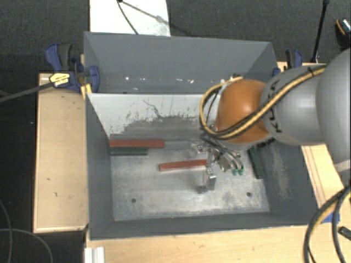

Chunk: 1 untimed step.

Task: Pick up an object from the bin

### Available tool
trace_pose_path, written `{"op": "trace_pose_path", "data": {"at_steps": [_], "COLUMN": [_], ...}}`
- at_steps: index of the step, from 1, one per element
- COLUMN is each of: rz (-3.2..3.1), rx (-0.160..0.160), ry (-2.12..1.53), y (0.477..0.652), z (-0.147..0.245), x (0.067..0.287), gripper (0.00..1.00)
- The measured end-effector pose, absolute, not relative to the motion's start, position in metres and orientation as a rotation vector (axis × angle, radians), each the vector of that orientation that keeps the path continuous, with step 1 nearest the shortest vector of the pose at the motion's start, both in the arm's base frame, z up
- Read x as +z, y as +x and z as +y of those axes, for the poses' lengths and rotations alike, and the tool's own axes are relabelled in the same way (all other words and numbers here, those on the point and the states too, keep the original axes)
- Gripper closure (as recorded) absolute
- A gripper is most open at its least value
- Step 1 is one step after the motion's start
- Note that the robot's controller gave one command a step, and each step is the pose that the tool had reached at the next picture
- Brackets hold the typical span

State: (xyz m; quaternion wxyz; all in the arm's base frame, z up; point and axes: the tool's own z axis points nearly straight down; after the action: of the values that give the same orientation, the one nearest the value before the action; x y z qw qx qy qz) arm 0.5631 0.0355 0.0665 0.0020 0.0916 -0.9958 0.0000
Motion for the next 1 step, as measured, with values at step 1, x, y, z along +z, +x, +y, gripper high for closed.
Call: {"op": "trace_pose_path", "data": {"at_steps": [1], "rz": [-3.131], "rx": [-0.002], "ry": [0.283], "y": [0.5648], "z": [0.0368], "x": [0.0709], "gripper": [1.0]}}
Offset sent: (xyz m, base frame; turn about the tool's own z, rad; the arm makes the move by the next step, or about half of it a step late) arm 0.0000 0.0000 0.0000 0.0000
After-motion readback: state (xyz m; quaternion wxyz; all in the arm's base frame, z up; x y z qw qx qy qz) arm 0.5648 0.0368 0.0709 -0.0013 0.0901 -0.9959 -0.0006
